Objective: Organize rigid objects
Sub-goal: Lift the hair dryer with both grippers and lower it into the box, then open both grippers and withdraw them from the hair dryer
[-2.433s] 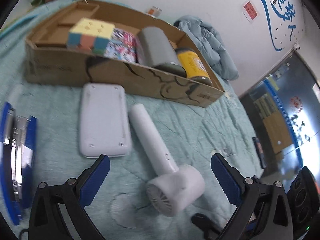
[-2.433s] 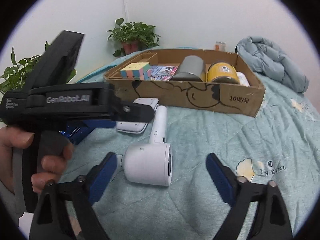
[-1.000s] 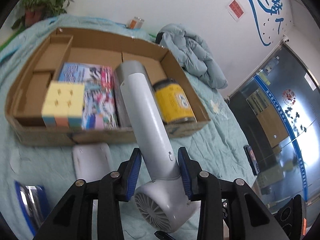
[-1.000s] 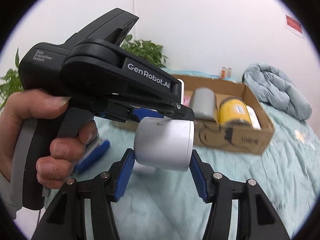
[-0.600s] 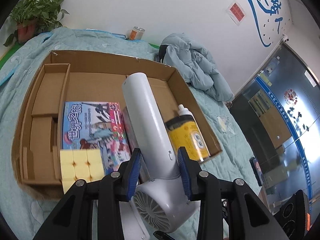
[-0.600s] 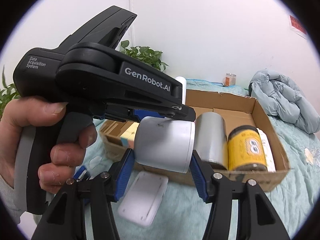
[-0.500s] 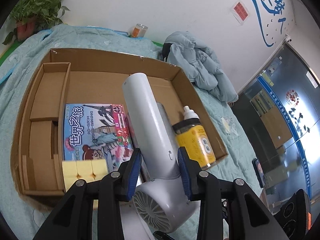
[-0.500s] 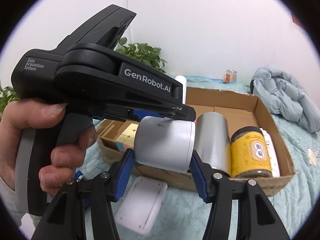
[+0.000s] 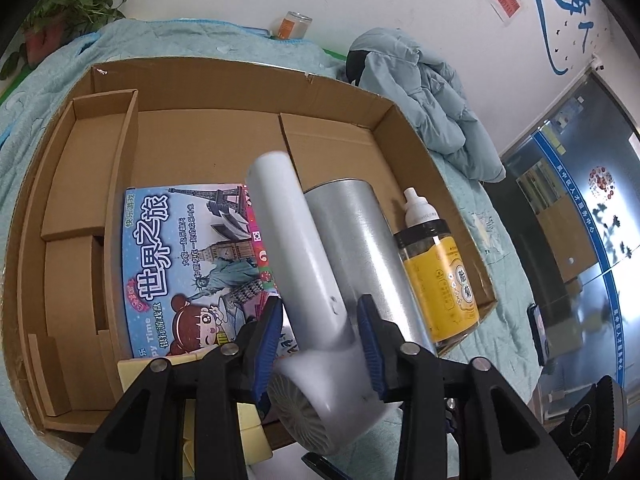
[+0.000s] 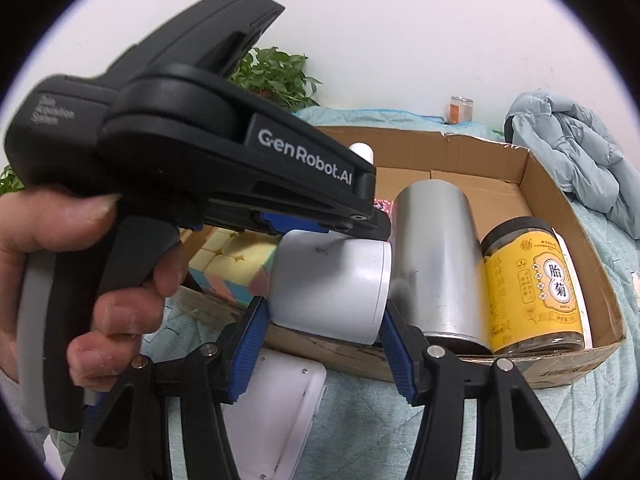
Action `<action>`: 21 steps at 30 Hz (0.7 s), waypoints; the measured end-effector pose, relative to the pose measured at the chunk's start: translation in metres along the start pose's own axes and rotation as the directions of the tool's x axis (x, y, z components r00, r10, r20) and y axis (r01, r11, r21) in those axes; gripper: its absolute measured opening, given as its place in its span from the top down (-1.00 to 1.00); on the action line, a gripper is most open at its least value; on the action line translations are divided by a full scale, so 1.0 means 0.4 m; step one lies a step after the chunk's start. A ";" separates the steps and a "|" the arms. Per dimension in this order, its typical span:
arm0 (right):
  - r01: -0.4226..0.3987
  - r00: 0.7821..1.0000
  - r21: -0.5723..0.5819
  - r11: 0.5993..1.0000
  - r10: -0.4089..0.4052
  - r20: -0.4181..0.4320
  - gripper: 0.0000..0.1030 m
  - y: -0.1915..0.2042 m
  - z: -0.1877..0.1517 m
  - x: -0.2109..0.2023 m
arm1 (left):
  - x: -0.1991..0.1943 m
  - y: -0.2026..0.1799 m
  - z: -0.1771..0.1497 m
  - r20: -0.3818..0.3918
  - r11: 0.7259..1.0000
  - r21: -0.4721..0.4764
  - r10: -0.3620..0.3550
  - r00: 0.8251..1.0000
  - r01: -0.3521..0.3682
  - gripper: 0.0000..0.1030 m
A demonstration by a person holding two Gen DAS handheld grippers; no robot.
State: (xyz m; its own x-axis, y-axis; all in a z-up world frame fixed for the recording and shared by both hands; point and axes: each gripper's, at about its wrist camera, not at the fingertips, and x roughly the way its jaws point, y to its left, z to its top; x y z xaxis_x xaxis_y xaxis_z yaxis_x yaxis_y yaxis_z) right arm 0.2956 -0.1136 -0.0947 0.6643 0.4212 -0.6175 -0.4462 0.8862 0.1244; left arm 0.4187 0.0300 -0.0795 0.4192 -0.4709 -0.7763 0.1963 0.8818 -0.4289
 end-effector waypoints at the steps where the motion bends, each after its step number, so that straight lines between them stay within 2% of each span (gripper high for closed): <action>1: -0.003 1.000 0.001 1.000 0.003 -0.001 -0.08 -0.002 0.001 0.001 | -0.004 -0.001 -0.002 0.002 1.000 0.003 -0.007 1.000 0.007 0.17; 3: -0.003 1.000 -0.008 1.000 0.003 0.018 -0.08 0.000 -0.002 -0.011 | -0.011 -0.008 -0.011 0.007 1.000 0.009 -0.023 1.000 0.023 0.05; 7: -0.021 0.999 -0.034 0.999 0.023 0.038 -0.08 0.005 -0.007 -0.025 | -0.044 -0.019 -0.040 0.041 1.000 0.020 -0.011 0.999 0.010 0.05; 10: -0.019 0.999 -0.034 0.999 0.021 0.049 -0.08 0.006 -0.015 -0.042 | -0.107 -0.037 -0.082 0.113 0.999 0.046 0.009 0.994 -0.014 0.05; 11: -0.017 0.998 -0.033 0.999 0.019 0.058 -0.08 0.003 -0.019 -0.051 | -0.135 -0.048 -0.100 0.148 0.997 0.065 0.021 0.989 -0.031 -0.01; 12: -0.012 0.998 -0.033 0.999 0.014 0.066 -0.21 0.001 -0.025 -0.061 | -0.167 -0.061 -0.122 0.193 0.995 0.085 0.042 0.980 -0.060 -0.12; 13: -0.002 0.997 -0.033 0.999 0.004 0.074 -0.39 -0.008 -0.034 -0.073 | -0.197 -0.072 -0.144 0.239 0.991 0.098 0.069 0.969 -0.094 -0.55; 14: -0.003 0.996 -0.026 1.000 0.005 0.089 -0.75 -0.013 -0.043 -0.085 | -0.237 -0.086 -0.177 0.316 0.982 0.099 0.122 0.941 -0.161 -1.00; 15: -0.002 0.993 -0.016 1.000 0.004 0.120 -0.95 -0.022 -0.053 -0.100 | -0.264 -0.093 -0.203 0.376 0.974 0.091 0.157 0.913 -0.205 -0.99; 16: 0.015 0.987 -0.011 1.000 -0.013 0.160 -0.99 -0.029 -0.068 -0.119 | -0.293 -0.102 -0.237 0.444 0.963 0.087 0.192 0.875 -0.256 -0.99; 18: 0.041 0.985 -0.013 0.999 -0.038 0.169 -0.99 -0.035 -0.082 -0.130 | -0.317 -0.112 -0.280 0.480 0.945 0.085 0.240 0.844 -0.317 -0.99; 20: 0.066 0.989 -0.003 0.998 -0.065 0.134 -0.99 -0.040 -0.098 -0.129 | -0.328 -0.117 -0.326 0.490 0.928 0.058 0.295 0.820 -0.368 -0.97; 21: 0.071 0.990 0.004 0.997 -0.071 0.124 -0.99 -0.042 -0.104 -0.130 | -0.331 -0.118 -0.343 0.485 0.924 0.043 0.313 0.816 -0.380 -0.93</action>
State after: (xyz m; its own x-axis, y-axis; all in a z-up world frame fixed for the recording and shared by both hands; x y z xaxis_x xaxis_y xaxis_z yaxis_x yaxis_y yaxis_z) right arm 0.2434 -0.1583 -0.0972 0.7635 0.3777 -0.5239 -0.3955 0.9147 0.0831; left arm 0.2325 0.0470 -0.0199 0.8339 -0.0953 -0.5436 0.0604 0.9948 -0.0817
